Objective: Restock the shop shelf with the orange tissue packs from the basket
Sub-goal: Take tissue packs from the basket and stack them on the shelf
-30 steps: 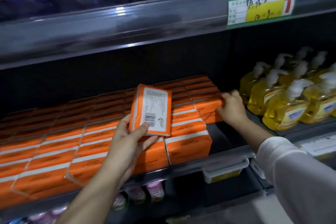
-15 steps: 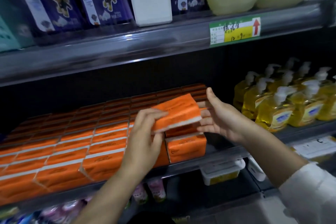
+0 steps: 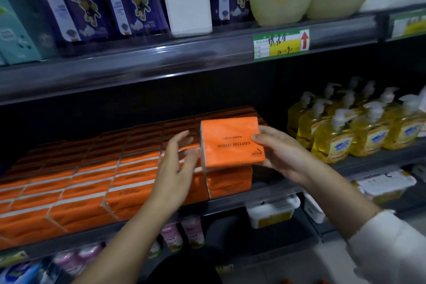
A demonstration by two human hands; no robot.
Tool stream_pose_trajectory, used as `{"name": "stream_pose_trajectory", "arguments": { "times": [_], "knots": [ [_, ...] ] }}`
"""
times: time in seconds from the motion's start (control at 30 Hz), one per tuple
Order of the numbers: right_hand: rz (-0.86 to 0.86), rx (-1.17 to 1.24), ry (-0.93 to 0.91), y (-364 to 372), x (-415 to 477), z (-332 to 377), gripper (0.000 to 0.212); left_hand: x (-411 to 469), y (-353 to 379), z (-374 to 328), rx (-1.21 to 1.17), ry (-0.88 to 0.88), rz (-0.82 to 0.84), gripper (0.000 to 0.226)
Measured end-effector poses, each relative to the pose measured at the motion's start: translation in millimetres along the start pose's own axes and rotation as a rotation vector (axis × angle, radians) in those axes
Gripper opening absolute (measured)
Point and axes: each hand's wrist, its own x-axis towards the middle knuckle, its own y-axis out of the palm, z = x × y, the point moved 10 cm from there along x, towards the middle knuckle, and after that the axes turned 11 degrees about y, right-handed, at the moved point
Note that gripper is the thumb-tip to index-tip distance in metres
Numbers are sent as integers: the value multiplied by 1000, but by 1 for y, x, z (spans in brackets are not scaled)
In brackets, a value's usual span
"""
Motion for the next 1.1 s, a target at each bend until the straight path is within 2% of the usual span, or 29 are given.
{"name": "stream_pose_trajectory", "arguments": {
  "times": [0.03,0.07,0.17,0.23,0.3,0.37,0.47,0.53,0.6,0.67,0.77,0.83,0.9,1.0,1.1],
  "knots": [
    [21,-33,-12,3,-2,1,26,2,2,3,-64,-71,-23,39],
    [39,-64,-25,6,-5,2,28,3,6,5,-109,-108,-19,47],
    [84,-197,-58,14,-11,5,33,6,27,-8,-59,-66,133,72],
    [92,-266,-68,17,-14,6,43,3,43,-14,3,-52,263,60],
    [40,-262,-68,13,-14,6,54,0,51,-12,11,-80,305,40],
    [-22,-147,-44,1,-14,2,58,1,49,-6,-32,-110,202,29],
    [27,-64,14,-2,-17,-16,65,0,41,6,-168,-216,-11,24],
    [54,-137,26,1,-22,-25,51,-1,50,9,-263,-260,-38,26],
    [-7,-176,-22,-7,-26,-18,37,1,61,7,-251,-226,4,32],
    [-106,-172,-94,-25,-30,-1,33,5,65,8,-109,-173,84,46],
    [-349,-228,-188,-73,-29,24,37,11,57,14,458,-8,268,66],
    [-521,-459,-260,-101,-24,37,39,8,58,21,743,87,399,61],
    [-629,-818,-292,-110,-12,43,42,5,59,34,877,130,464,57],
    [-607,-1247,-279,-97,18,36,43,4,58,50,948,122,497,51],
    [-498,-1374,-264,-81,49,25,44,3,56,57,917,118,435,49]
  ]
}}
